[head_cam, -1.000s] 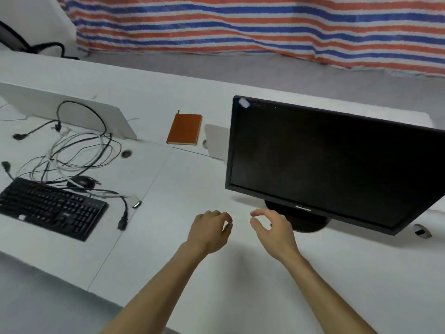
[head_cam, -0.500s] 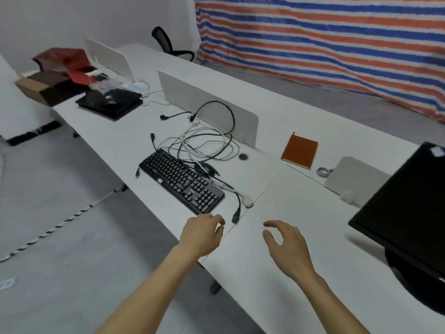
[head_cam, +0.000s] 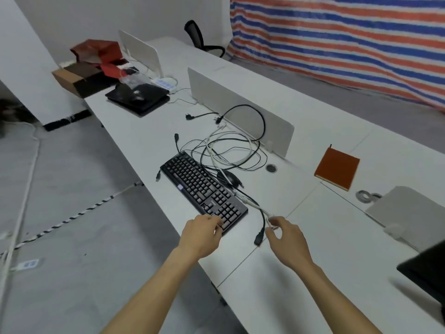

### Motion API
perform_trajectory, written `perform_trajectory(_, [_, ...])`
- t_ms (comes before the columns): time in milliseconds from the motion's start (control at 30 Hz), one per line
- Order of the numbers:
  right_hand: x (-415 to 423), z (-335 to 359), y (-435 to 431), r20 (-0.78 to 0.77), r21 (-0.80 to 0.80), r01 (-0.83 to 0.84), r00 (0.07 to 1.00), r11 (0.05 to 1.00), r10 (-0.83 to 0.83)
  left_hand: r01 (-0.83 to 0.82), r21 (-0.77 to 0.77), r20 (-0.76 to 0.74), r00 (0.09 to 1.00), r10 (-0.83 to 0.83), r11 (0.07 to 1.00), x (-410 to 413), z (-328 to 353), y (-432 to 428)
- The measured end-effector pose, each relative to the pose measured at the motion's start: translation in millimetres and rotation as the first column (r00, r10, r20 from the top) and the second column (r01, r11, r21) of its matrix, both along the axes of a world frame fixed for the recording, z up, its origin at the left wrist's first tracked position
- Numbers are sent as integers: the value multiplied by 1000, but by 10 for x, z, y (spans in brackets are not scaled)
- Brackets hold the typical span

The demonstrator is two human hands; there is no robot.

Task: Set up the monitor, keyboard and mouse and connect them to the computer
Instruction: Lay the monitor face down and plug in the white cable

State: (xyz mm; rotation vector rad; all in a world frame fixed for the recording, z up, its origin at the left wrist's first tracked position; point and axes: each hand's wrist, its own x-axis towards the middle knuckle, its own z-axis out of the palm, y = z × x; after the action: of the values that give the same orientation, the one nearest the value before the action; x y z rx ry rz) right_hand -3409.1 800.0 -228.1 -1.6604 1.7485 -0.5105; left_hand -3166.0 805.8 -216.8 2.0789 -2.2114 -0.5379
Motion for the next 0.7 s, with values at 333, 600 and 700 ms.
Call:
perform_trajectory(333, [499, -660, -1017, -172, 208, 36, 985, 978, 0, 164, 252, 24, 984, -176, 954, 239, -792, -1267])
perform_trajectory(600, [846, -1093, -1621, -324, 266, 29, 944, 964, 61, 243, 419, -63, 969, -239, 875, 375, -1158, -1853])
perform_trajectory(700, [912, -1212, -1724, -466, 293, 26, 877, 956, 119, 266, 392, -64, 963, -262, 881, 411, -1233, -1908])
